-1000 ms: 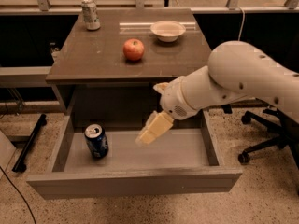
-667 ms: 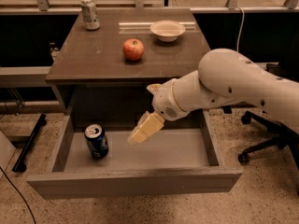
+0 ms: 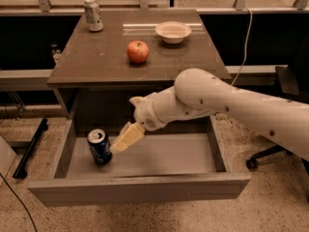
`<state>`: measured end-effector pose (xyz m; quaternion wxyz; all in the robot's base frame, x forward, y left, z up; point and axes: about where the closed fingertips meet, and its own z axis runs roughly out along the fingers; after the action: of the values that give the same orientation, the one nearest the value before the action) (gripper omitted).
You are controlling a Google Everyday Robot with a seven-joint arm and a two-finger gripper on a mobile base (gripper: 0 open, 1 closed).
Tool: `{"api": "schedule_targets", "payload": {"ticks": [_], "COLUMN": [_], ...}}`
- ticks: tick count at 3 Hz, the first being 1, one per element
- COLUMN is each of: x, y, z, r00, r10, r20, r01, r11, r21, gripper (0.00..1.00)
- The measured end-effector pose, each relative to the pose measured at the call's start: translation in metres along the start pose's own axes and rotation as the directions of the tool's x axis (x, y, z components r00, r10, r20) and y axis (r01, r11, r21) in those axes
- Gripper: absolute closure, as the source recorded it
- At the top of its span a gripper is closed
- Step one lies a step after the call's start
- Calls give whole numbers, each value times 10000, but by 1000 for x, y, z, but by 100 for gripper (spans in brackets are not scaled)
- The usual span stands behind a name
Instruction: Pick pepsi can from top drawer and place on counter
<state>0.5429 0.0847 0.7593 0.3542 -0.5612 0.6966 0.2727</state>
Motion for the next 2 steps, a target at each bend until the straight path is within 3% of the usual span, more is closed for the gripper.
{"api": "schedule_targets", "payload": {"ticks": [2], "x": [4], "y": [7], "z": [60], "r00": [9992], "r10": [169], "r20": [353], "r01": [-143], "r11": [9972], "r21": [-740], "gripper": [0]}}
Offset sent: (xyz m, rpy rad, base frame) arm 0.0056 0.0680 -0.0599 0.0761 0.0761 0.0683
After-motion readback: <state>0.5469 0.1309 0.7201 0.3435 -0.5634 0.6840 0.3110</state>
